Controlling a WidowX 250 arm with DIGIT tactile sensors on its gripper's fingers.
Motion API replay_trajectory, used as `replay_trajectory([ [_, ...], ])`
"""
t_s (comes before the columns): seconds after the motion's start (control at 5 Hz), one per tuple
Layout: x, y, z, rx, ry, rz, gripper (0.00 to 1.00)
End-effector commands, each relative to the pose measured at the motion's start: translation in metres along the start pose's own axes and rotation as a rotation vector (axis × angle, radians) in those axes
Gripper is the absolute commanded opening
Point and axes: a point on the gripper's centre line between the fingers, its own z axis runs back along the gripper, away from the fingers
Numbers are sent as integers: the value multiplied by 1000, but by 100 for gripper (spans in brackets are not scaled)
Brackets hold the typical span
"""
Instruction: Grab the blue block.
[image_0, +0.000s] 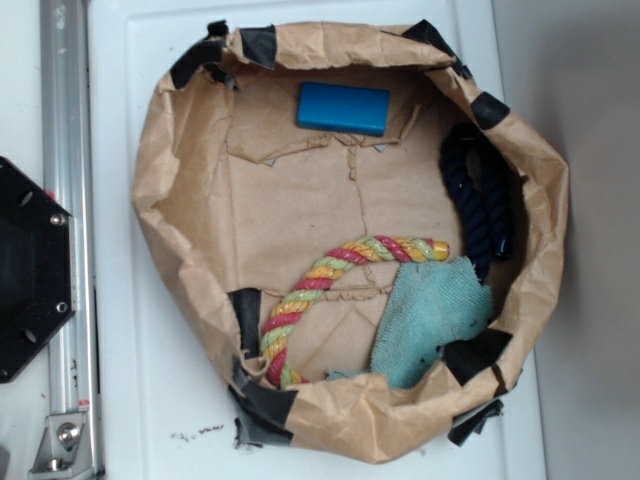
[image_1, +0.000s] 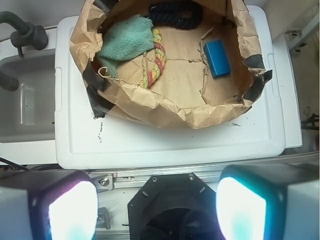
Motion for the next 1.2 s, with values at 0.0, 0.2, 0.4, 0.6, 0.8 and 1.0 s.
replay_trajectory([
  [0.0,0,0,0,0,0,0,100],
  [0.2,46,24,-35,152,-170,26,100],
  [0.4,93,35,-63,95,-197,-38,100],
  [0.6,114,44,-107,131,-144,-118,100],
  [0.8,117,58,-133,123,-88,-128,100],
  [1.0,116,58,-159,117,-58,-183,100],
])
